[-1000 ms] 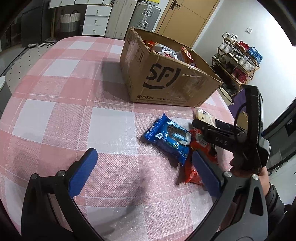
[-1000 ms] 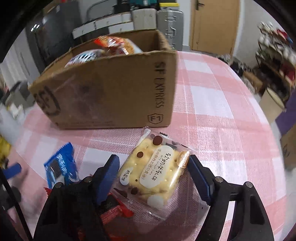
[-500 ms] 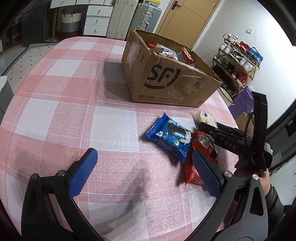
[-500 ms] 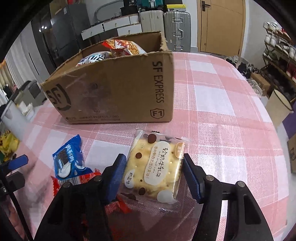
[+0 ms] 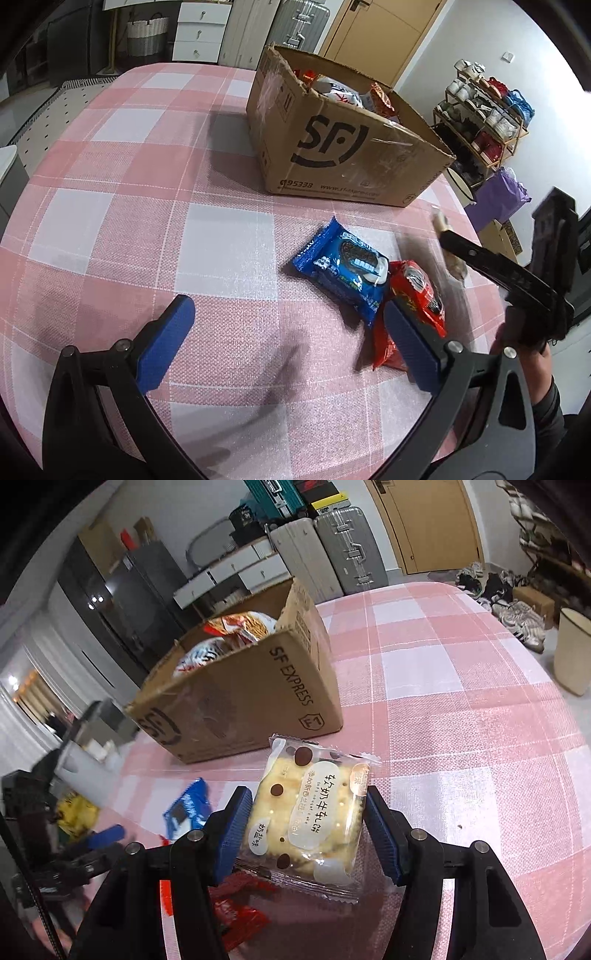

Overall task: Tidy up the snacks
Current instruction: 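Grasp the blue Oreo pack with the left gripper while the right holds the biscuit pack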

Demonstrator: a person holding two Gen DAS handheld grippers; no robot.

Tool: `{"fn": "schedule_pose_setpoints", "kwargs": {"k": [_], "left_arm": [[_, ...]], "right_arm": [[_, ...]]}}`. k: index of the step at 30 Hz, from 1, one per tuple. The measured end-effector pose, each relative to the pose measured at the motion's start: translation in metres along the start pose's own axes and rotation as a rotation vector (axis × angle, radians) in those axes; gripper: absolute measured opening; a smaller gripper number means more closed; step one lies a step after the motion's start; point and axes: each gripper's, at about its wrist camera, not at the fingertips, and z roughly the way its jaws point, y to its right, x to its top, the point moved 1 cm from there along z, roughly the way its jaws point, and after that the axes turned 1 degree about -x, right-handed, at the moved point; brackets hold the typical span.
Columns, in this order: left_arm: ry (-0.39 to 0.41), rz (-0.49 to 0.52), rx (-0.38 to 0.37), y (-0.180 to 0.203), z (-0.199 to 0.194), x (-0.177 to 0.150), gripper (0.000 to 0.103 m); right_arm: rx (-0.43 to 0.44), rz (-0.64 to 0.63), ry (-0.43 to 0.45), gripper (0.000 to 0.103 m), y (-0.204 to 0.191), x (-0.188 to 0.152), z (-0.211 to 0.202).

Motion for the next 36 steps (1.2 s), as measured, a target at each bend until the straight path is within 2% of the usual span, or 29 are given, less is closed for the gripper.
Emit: {"fn": "schedule_pose_setpoints", "kwargs": {"k": [9,12,17,24,30,33,36], "left_arm": [[-0.039,-0.040,-0.019,0.012,0.024,0.025,0.102],[-0.057,0.028,0.009,0.028,0.037,0.033,0.102],[-0.128,0.090,0.018,0.039,0.061,0.040,0.102],[-0.188,0.189,0.045,0.055,0.082,0.051,0.102],[-0.229,0.309,0.121,0.073,0.094,0.053,0.102],[-0.215,0.326,0.118,0.076,0.095,0.053,0.097],[-0.193,0.348,0.123,0.080,0.089,0.053,0.071]], "right_arm": [[0.071,-0.004,0.049,0.062,0.001,-0.005,-0.026],[0.086,-0.005,0.063,0.062,0.000,-0.005,-0.036],[0.101,-0.001,0.079,0.062,0.003,-0.007,-0.045],[0.104,0.026,0.085,0.062,0.014,-0.011,-0.050],[0.106,0.028,0.089,0.062,0.016,-0.013,-0.052],[0.106,0.030,0.087,0.062,0.016,-0.014,-0.053],[0.103,0.025,0.089,0.062,0.015,-0.014,-0.053]]}}
